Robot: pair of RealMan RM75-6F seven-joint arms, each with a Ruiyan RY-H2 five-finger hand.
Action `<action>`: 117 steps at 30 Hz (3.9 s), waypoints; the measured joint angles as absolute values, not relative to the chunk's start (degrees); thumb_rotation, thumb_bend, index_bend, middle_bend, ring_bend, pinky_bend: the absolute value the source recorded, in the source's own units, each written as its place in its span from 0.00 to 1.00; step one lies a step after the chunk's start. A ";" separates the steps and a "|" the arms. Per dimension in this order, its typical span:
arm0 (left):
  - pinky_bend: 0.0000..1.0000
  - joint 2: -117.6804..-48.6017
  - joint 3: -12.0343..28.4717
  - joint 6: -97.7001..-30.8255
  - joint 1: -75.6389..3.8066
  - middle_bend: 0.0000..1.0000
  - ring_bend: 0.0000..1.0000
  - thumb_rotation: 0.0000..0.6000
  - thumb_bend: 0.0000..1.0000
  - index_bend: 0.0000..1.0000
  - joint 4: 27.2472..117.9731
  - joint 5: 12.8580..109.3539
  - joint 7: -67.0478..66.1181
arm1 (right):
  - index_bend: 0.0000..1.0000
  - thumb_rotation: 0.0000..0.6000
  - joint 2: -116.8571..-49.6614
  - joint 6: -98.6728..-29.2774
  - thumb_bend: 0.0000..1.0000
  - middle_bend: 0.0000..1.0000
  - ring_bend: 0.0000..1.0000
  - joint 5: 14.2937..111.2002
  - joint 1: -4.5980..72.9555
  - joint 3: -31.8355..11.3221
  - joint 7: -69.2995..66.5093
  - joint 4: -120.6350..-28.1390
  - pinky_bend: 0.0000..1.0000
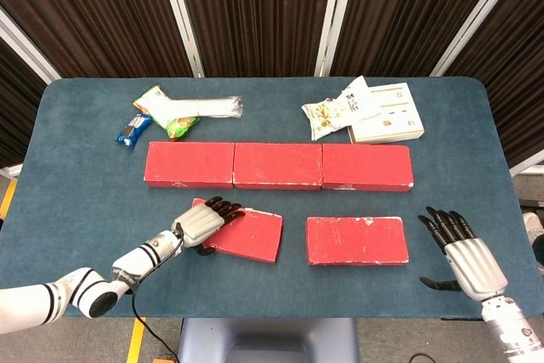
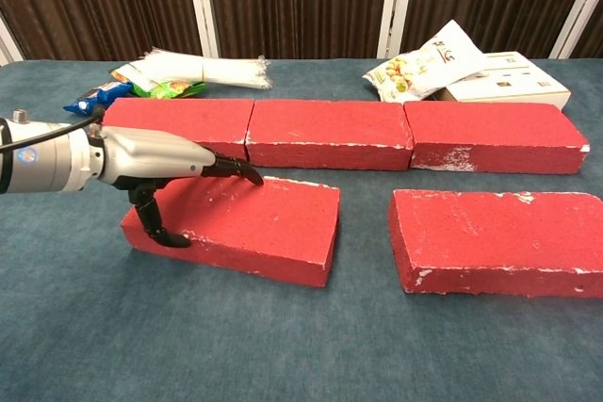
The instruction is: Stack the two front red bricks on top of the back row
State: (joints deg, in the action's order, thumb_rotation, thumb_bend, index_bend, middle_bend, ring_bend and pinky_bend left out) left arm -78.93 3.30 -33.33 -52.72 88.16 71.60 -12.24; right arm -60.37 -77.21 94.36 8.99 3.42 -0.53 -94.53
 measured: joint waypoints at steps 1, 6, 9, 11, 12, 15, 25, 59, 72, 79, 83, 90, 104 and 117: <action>0.05 -78.97 3.28 -33.38 -52.76 0.00 0.00 1.00 0.29 0.00 88.12 71.58 -12.11 | 0.00 1.00 -60.34 -77.25 0.13 0.00 0.00 94.39 8.98 3.43 -0.56 -94.54 0.00; 0.28 -79.20 3.03 -33.60 -52.97 0.28 0.21 1.00 0.29 0.00 87.83 71.95 -11.20 | 0.00 1.00 -60.33 -77.27 0.13 0.00 0.00 94.37 8.98 3.44 -0.62 -94.51 0.00; 0.46 -79.17 2.57 -33.09 -53.18 0.42 0.35 1.00 0.30 0.00 87.71 71.95 -10.76 | 0.00 1.00 -60.35 -77.26 0.13 0.00 0.00 94.41 8.99 3.46 -0.61 -94.50 0.00; 0.54 -79.17 2.46 -33.28 -53.19 0.49 0.44 1.00 0.30 0.00 87.64 72.01 -10.72 | 0.00 1.00 -60.33 -77.21 0.13 0.00 0.00 94.48 9.02 3.51 -0.63 -94.53 0.00; 0.58 -79.13 2.39 -33.42 -53.17 0.53 0.50 1.00 0.30 0.00 87.67 72.01 -10.56 | 0.00 1.00 -60.32 -77.17 0.13 0.00 0.00 94.52 9.04 3.54 -0.63 -94.54 0.00; 0.69 -78.89 2.31 -33.99 -53.03 0.63 0.64 1.00 0.30 0.00 87.90 72.21 -10.30 | 0.00 1.00 -60.32 -77.14 0.13 0.00 0.00 94.53 9.05 3.57 -0.60 -94.56 0.00; 0.85 -76.38 2.34 -40.67 -50.70 0.71 0.79 1.00 0.32 0.00 91.21 75.17 -9.41 | 0.00 1.00 -60.36 -76.80 0.13 0.00 0.00 94.66 9.15 3.77 -0.23 -94.67 0.00; 0.81 -85.61 14.28 -33.53 -62.87 0.70 0.78 1.00 0.32 0.00 67.58 51.41 -14.92 | 0.00 1.00 -59.20 -73.32 0.13 0.00 0.00 91.17 11.26 2.39 -5.29 -93.51 0.00; 0.68 -85.60 13.92 -28.18 -64.91 0.66 0.67 1.00 0.32 0.00 65.42 55.77 -8.63 | 0.00 1.00 -59.31 -73.18 0.13 0.00 0.00 90.14 11.26 2.01 -4.97 -93.61 0.00; 0.41 -85.12 13.24 -26.86 -65.90 0.56 0.43 1.00 0.32 0.00 65.28 56.08 -7.42 | 0.00 1.00 -59.05 -73.79 0.13 0.00 0.00 89.56 10.91 1.72 -5.55 -93.61 0.00; 0.13 -84.81 13.05 -26.50 -66.15 0.51 0.32 1.00 0.32 0.00 65.60 56.07 -6.71 | 0.00 1.00 -59.03 -73.76 0.13 0.00 0.00 89.63 10.89 1.76 -5.54 -93.58 0.00; 0.07 -84.87 12.36 -24.96 -66.96 0.38 0.20 1.00 0.32 0.00 64.64 55.89 -5.33 | 0.00 1.00 -59.26 -73.42 0.13 0.00 0.00 89.38 11.02 1.68 -5.05 -93.55 0.00; 0.01 -84.34 12.46 -22.17 -67.41 0.12 0.04 1.00 0.32 0.00 64.11 57.62 -0.83 | 0.00 1.00 -59.55 -73.26 0.13 0.00 0.00 88.20 10.91 1.28 -3.83 -93.72 0.00; 0.00 -84.30 11.50 -21.95 -67.82 0.11 0.02 1.00 0.32 0.00 62.84 58.73 0.59 | 0.00 1.00 -59.65 -72.80 0.13 0.00 0.00 86.93 10.86 0.86 -2.60 -94.19 0.00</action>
State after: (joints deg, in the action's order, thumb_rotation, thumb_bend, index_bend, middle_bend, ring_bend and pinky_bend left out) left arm -84.30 11.50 -21.95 -67.82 62.84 58.73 0.59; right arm -59.65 -72.80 86.93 10.86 0.86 -2.60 -94.19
